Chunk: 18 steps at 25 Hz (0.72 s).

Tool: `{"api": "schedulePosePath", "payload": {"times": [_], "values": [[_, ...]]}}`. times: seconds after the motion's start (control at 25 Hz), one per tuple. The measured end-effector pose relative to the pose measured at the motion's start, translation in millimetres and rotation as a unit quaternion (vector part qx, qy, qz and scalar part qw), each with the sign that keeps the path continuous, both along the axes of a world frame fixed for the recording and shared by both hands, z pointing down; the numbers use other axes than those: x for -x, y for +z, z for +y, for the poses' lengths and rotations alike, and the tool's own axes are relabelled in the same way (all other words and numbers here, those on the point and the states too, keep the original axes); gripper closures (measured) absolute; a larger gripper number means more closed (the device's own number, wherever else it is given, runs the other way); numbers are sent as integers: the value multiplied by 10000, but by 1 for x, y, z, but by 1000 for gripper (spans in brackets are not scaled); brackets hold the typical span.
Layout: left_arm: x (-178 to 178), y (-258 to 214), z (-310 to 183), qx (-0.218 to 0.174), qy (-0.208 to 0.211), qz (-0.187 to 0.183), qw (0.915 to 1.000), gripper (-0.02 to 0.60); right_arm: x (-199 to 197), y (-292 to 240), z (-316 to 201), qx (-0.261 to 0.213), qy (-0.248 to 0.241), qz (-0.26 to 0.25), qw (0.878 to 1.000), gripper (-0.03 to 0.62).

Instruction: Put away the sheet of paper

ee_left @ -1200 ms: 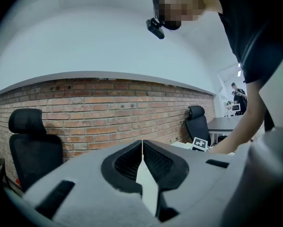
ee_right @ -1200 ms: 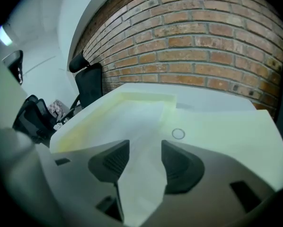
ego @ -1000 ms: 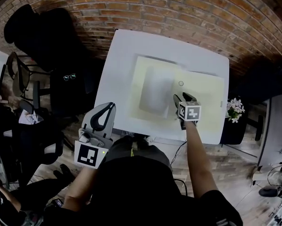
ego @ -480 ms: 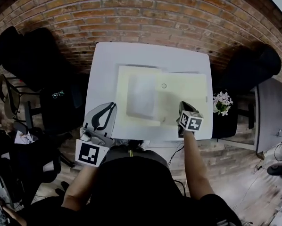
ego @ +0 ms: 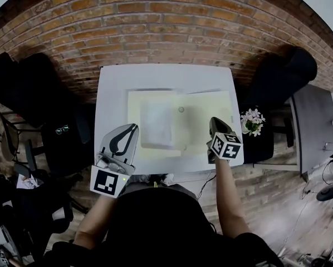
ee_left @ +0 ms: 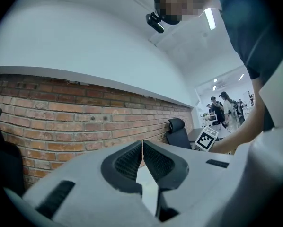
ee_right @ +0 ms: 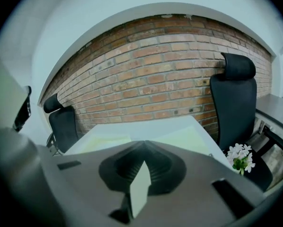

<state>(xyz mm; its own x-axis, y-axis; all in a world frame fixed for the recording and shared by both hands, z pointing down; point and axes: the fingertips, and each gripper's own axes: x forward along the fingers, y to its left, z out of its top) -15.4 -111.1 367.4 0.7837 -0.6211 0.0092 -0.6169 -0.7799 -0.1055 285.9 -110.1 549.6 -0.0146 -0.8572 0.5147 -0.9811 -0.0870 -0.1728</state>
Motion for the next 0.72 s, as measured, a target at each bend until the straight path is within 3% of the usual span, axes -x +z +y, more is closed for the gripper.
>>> {"api": "schedulePosePath", "payload": {"times": [0.36, 0.72], "values": [[-7, -7, -5, -68, 31, 130, 9999, 551, 7, -113, -8, -1098, -133, 10, 9939, 580], [-7, -9, -6, -90, 37, 211, 9997, 551, 15, -216, 22, -2026, -185, 591, 9773, 580]]}}
